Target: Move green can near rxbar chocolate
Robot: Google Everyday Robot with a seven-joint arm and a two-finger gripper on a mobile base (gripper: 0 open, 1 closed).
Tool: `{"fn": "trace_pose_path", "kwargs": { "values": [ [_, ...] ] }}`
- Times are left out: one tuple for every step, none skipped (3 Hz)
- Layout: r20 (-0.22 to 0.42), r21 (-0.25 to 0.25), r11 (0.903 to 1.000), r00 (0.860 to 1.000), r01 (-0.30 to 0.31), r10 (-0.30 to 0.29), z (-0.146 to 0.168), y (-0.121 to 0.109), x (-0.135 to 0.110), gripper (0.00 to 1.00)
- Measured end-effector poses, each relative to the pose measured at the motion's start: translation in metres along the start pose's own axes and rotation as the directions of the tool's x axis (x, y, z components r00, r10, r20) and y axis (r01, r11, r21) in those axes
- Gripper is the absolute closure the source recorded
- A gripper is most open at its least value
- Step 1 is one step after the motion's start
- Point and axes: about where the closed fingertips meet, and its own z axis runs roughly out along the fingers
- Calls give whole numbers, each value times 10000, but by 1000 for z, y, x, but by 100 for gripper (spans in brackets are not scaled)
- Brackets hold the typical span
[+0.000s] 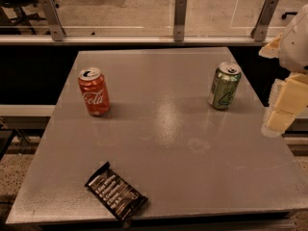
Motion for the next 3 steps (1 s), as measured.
{"fn": "trace_pose_path", "kwargs": {
  "values": [
    [1, 2, 10000, 10000, 0, 0, 0, 0, 0, 0],
    [-29, 336, 9977, 9983, -587, 588, -2, -14, 6, 0],
    [313, 763, 9871, 9899, -1406, 1385, -1, -39, 18, 0]
  ]
}}
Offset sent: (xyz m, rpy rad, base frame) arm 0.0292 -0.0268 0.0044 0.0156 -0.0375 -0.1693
